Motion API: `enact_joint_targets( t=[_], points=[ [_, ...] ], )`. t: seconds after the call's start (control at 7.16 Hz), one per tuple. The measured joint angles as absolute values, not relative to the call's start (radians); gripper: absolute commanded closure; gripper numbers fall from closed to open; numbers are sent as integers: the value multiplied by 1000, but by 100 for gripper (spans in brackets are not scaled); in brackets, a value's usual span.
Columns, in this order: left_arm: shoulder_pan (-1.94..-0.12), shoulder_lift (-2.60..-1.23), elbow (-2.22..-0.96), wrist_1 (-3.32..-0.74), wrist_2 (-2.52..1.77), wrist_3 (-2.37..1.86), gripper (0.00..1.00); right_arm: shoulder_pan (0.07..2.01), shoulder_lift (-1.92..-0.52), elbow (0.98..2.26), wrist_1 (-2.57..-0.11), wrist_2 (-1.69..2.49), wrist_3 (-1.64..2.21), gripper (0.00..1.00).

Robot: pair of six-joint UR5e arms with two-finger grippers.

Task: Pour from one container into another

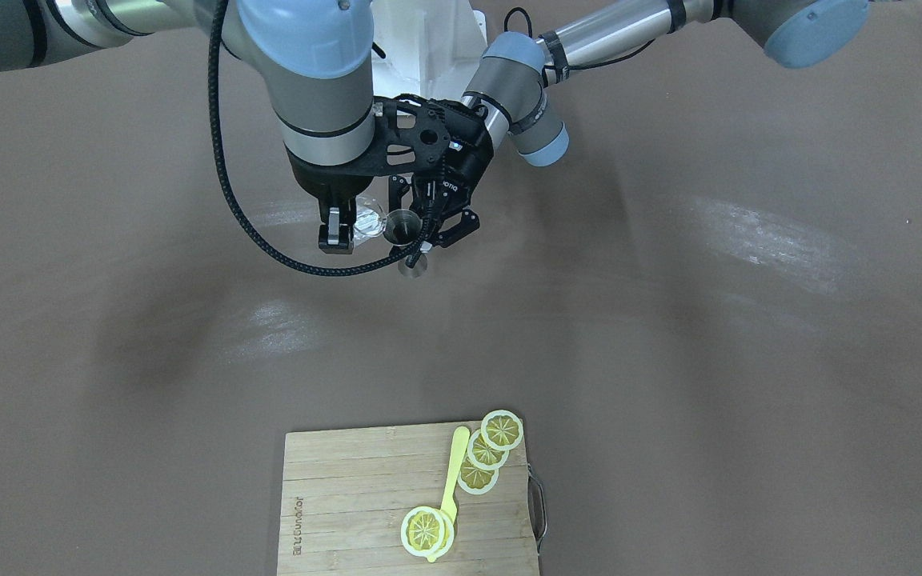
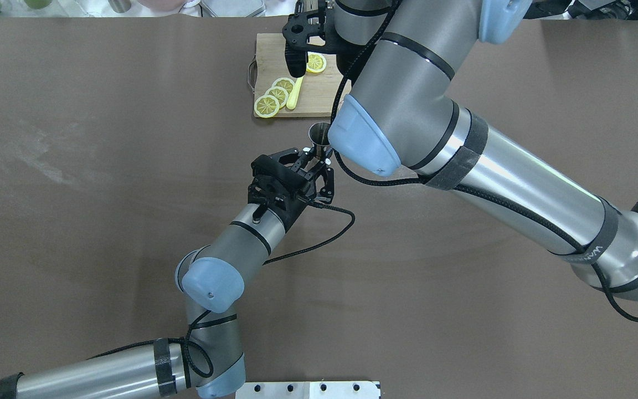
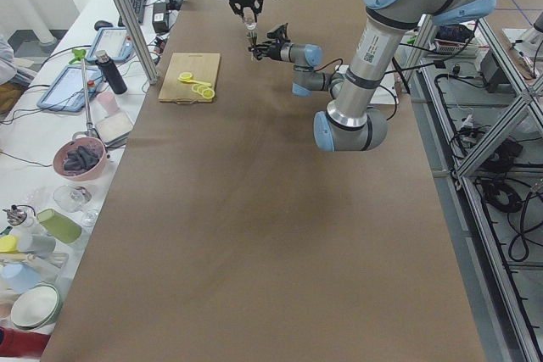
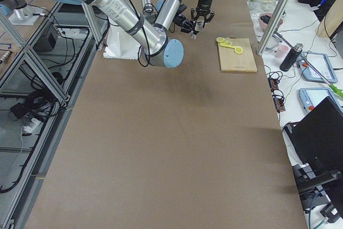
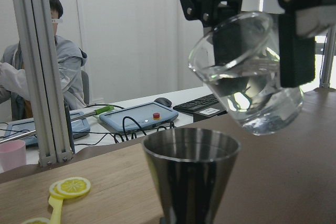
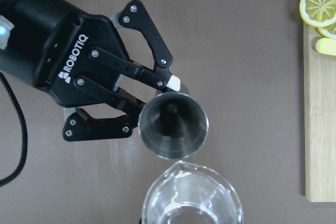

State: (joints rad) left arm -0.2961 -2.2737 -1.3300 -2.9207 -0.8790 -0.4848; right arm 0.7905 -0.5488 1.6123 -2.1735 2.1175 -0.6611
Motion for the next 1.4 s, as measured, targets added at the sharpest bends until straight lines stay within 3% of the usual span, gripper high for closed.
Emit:
enact_joint_targets(
  t=[1.4],
  points=[
    [-296, -2274, -1331, -2921, -879, -485, 100, 742, -460, 1530, -2313, 2026, -724, 100]
  ],
)
